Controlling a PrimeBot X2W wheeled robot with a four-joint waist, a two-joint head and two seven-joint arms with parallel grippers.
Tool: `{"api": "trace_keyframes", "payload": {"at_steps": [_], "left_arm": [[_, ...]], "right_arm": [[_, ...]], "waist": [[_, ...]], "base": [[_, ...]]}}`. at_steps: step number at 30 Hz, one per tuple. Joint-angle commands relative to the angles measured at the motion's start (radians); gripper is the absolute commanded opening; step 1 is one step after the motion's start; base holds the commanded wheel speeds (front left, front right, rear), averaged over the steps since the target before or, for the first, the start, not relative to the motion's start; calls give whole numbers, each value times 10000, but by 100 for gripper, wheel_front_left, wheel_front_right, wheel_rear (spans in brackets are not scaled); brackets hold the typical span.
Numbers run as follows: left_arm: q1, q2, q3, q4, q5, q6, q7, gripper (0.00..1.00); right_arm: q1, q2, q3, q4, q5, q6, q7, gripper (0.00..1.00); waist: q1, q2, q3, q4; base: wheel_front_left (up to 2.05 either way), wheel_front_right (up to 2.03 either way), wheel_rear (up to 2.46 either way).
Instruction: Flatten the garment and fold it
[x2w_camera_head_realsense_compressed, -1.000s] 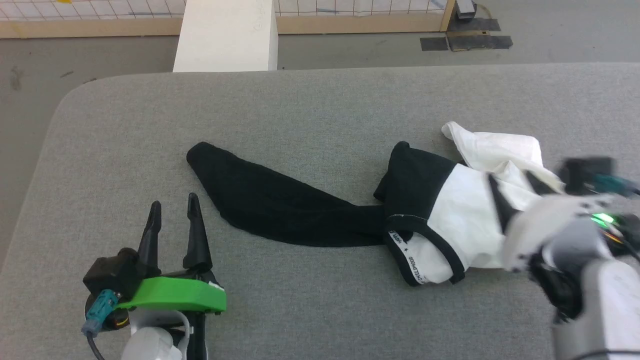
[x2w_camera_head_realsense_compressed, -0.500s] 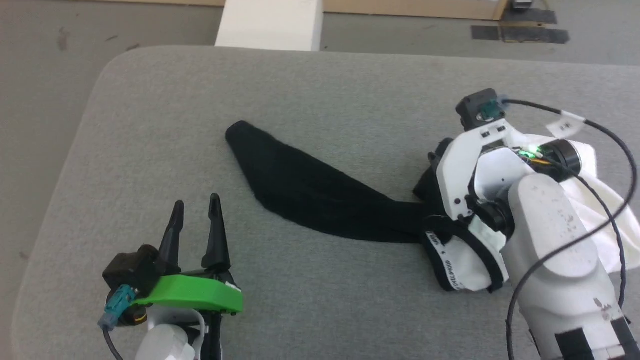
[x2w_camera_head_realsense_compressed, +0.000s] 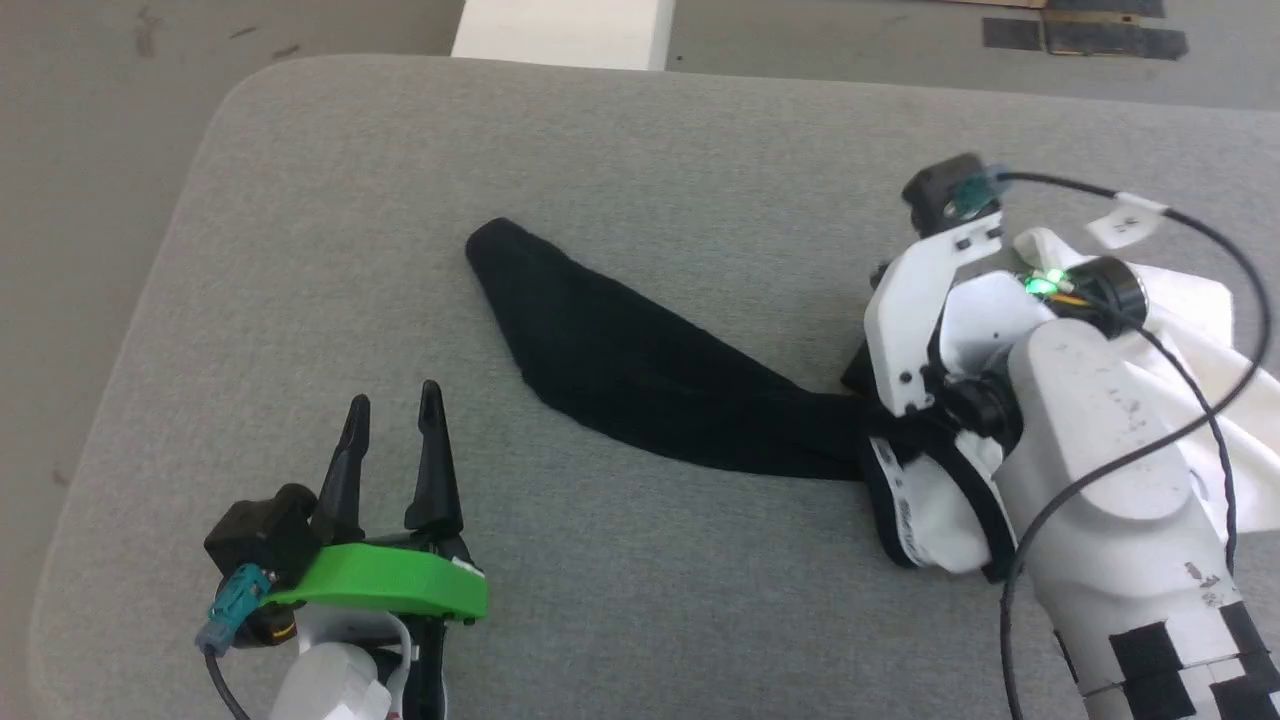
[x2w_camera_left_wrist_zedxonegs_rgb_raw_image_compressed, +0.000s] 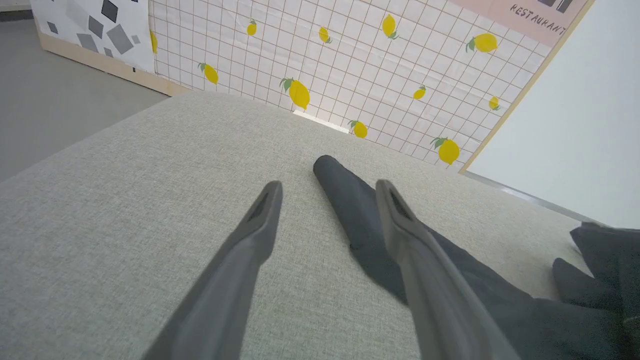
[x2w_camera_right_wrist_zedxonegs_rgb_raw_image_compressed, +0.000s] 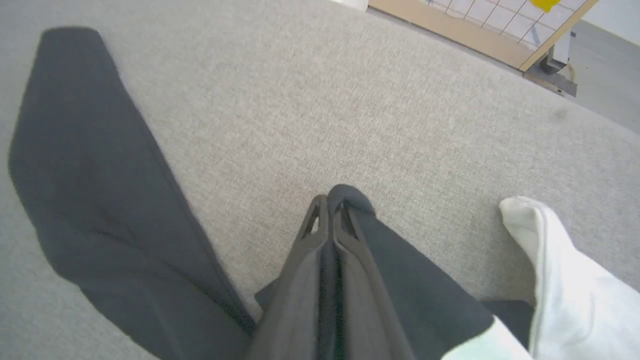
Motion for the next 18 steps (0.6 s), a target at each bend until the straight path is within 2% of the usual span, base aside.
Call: {"api": "trace_keyframes", "payload": {"at_steps": [1,6,10,15,18], "left_arm": [[-194,-18,14,-42,36,-32,-38,100],[-240,-18,-37,17,102,-103,-38,100],[-220,-18,-68,103,143,-162,-38,100],[-144,-18,-166,158,115,-160,-38,100],[-193,-18,-234,210,91,-171,-38,100]], "right_arm": [[-229,-13,-113,-287,247,-15,-380,0],[118,-13,-1195,-1733,1013,-15,-1393,0],[1229,-13,-2726,-3704,1309,-15,-1734,0],[4024,-13,-4791,-6133,1476,-15,-971,0],[5657,-13,-5766,-6554,1868,-15,-396,0]], "waist": [[0,0,-151,-314],[0,0,-359,-746],[0,0,-491,-1059],[0,0,-524,-1361],[0,0,-471,-1471]], "base": [[0,0,0],[0,0,0],[0,0,0],[0,0,0],[0,0,0]]}}
